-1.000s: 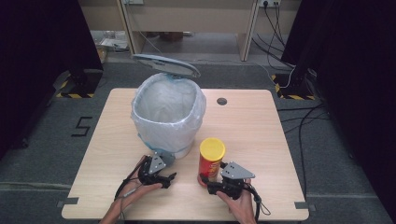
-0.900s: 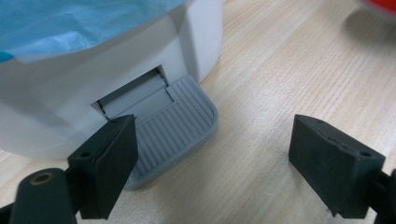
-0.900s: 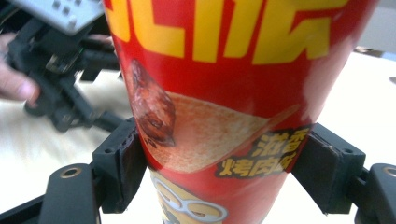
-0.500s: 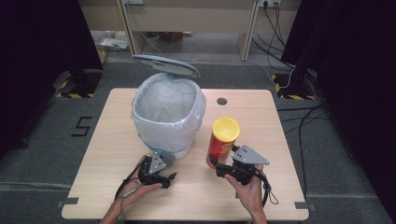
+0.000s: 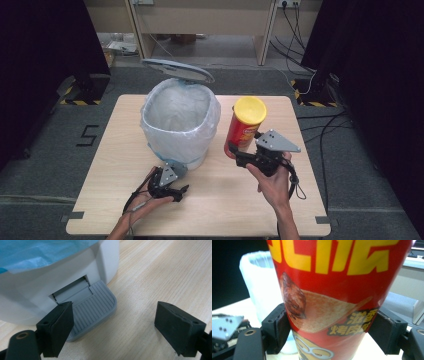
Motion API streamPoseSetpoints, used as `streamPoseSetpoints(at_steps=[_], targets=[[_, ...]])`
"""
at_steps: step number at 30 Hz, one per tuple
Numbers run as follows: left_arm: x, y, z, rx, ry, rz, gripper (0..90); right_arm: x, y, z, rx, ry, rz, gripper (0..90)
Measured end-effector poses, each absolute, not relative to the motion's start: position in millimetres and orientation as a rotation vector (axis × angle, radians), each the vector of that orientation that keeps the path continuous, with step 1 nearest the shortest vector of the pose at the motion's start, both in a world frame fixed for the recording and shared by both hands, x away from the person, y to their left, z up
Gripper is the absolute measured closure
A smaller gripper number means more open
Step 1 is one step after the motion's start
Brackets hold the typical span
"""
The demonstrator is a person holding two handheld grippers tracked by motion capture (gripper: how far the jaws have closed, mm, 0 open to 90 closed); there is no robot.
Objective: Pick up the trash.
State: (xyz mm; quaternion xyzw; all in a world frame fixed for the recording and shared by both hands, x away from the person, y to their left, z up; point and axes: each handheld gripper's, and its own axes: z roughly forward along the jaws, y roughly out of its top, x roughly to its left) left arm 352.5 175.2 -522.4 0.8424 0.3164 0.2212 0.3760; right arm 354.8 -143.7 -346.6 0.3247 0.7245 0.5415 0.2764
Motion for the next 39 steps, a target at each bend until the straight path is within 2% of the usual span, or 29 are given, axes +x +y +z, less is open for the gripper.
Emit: streamPoseSetpoints(at_steps=[9,19,39], targets=[[352,175,-522,2.157,0.81,0.563,14.8,364,-142,-316,0.863,1.932,1.468,24.6],[352,175,-522,2.158,0.81,0.564,14.8,370,-137,-298,0.853,1.931,1.467,24.6],[352,175,-522,2.158,0.816,0.561,14.8,383,-126,-280,0.843,1.942,1.472,24.6]])
